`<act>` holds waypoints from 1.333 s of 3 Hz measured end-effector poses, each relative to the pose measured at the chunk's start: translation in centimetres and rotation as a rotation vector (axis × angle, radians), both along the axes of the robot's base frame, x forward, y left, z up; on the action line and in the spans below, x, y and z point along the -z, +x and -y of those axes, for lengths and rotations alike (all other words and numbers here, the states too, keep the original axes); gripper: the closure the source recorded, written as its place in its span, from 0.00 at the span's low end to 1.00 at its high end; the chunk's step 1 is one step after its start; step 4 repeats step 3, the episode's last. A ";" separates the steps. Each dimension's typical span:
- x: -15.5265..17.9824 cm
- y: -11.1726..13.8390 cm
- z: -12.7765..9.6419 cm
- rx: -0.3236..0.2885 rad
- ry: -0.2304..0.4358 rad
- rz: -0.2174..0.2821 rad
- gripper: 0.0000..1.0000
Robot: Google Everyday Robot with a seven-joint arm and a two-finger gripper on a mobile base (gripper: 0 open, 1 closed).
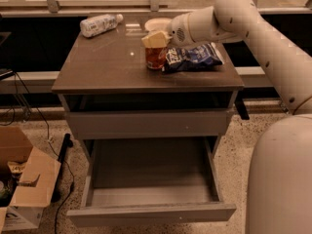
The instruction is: Pick coke can from middle drawer and place on counter
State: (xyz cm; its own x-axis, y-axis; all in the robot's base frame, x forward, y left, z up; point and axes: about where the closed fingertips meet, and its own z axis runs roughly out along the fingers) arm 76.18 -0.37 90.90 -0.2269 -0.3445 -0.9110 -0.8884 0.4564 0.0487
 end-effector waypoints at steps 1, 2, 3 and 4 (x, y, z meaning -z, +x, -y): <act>0.7 0.8 -0.3 0.001 0.040 -0.020 0.27; 0.7 0.8 -0.3 0.001 0.040 -0.020 0.05; 0.8 0.8 -0.4 -0.001 0.040 -0.022 0.00; 0.8 0.8 -0.4 -0.001 0.040 -0.022 0.00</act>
Offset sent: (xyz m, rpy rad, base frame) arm 0.0103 0.0412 -0.0001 0.1027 0.0439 0.0861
